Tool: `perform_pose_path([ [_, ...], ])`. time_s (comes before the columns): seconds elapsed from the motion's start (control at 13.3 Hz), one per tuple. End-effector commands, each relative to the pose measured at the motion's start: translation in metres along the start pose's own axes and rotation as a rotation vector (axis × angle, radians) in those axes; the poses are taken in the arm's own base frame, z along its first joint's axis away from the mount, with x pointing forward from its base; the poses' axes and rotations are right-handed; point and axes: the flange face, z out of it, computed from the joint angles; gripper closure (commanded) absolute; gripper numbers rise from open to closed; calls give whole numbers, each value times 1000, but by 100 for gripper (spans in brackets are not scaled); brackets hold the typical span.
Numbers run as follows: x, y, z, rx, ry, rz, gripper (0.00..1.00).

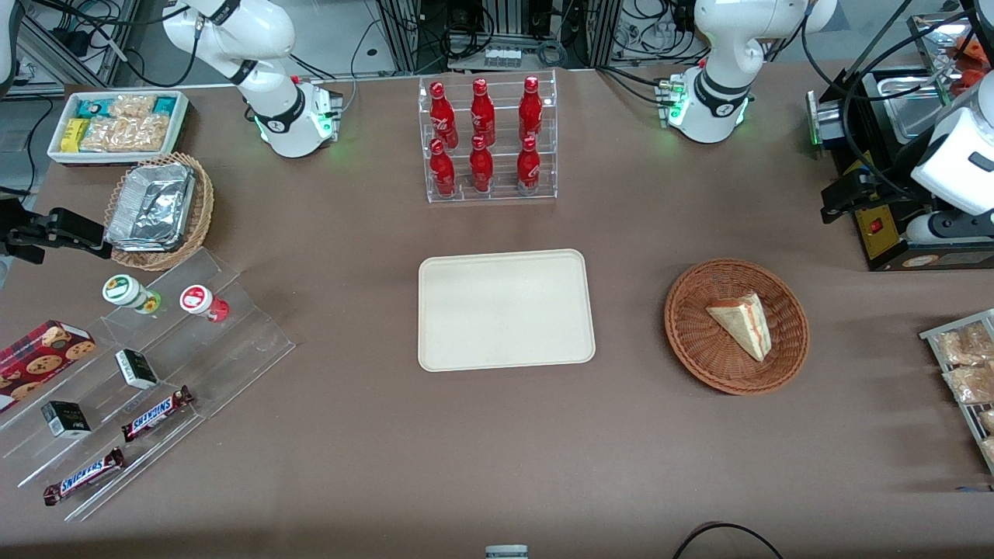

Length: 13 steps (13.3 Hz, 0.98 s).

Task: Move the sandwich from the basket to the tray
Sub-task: 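Move the left gripper over the wrapped sandwich in the wicker basket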

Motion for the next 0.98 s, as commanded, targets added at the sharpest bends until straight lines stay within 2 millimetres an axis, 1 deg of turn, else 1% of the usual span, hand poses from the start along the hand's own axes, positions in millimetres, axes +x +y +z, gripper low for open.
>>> perform_pose_path([
  [0.0,-4,-5,-3,13,-10,7,0],
  [0.08,-4,-5,-2,13,-12,5,0],
  [0.23,1,-16,5,12,-18,-18,0],
  [0.38,7,-18,25,15,-24,-22,0],
  [0.53,13,-17,57,16,-29,-24,0],
  [0.75,10,-15,116,14,13,-48,0],
  [0.9,12,-13,150,8,41,-179,0],
])
